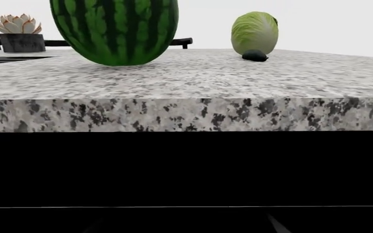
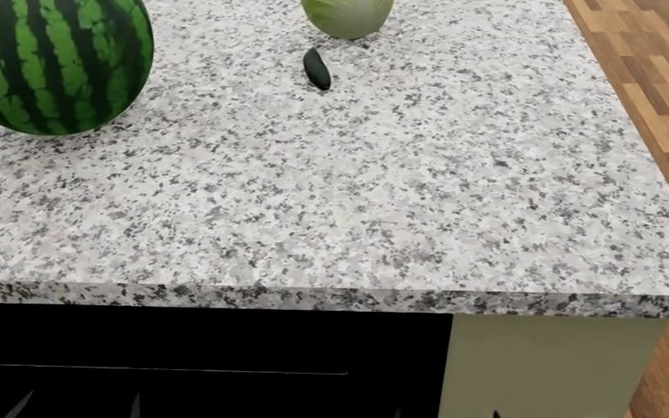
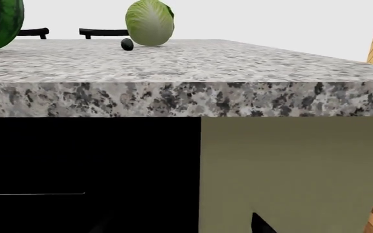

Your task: Open the dishwasher door

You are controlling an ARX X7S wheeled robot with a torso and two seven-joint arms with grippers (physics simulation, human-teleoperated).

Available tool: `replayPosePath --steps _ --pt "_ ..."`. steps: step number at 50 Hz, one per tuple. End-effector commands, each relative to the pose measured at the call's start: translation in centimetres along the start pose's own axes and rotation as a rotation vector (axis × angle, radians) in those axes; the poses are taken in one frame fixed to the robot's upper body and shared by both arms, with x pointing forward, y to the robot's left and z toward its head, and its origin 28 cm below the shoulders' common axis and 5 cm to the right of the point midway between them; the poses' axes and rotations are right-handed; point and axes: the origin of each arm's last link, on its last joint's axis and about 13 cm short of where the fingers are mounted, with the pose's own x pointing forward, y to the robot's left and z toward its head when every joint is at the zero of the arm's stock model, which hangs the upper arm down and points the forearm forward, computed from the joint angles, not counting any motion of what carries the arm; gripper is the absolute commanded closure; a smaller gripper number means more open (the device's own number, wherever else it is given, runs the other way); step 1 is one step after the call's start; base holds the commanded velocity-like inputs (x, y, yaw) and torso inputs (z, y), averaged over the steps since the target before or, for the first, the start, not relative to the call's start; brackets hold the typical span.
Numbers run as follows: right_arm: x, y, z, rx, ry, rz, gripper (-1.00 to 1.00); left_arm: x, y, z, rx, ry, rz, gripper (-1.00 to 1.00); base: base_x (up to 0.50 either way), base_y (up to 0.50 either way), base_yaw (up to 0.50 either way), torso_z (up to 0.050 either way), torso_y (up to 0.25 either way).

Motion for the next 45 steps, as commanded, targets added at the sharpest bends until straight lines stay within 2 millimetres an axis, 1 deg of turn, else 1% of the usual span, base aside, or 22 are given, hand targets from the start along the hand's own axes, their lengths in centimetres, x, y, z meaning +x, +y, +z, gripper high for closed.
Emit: replayPosePath --steps 1,7,25,34,45 --pt "-0.02 0.19 -0.29 -0.006 0.005 0.005 -1.00 -0.19 0.14 -0.07 -0.001 -0.005 0.001 -1.00 -0.40 0.00 0.00 0.000 0.000" --pt "-0.11 0.27 -0.29 -0.012 0.002 0.004 -1.00 -0.23 0.22 -0.33 -0.007 -0.002 0.004 -1.00 -0.38 0.00 0.00 0.000 0.000" --pt "-0.07 0.26 -0.20 -0.019 -0.005 -0.003 -1.00 0.08 0.15 -0.34 -0.048 0.008 0.024 -1.00 0.00 0.00 0.00 0.000 0.000" --pt "-0.06 0.28 -0.10 -0.021 -0.008 -0.004 -1.00 0.01 0.04 0.00 -0.052 -0.013 0.012 -1.00 0.00 0.00 0.00 -0.048 -0.004" --pt "-0.20 0.25 -0.12 -0.018 -0.008 -0.007 -1.00 -0.18 0.02 -0.17 -0.038 -0.006 0.006 -1.00 0.00 0.00 0.00 -0.050 -0.005"
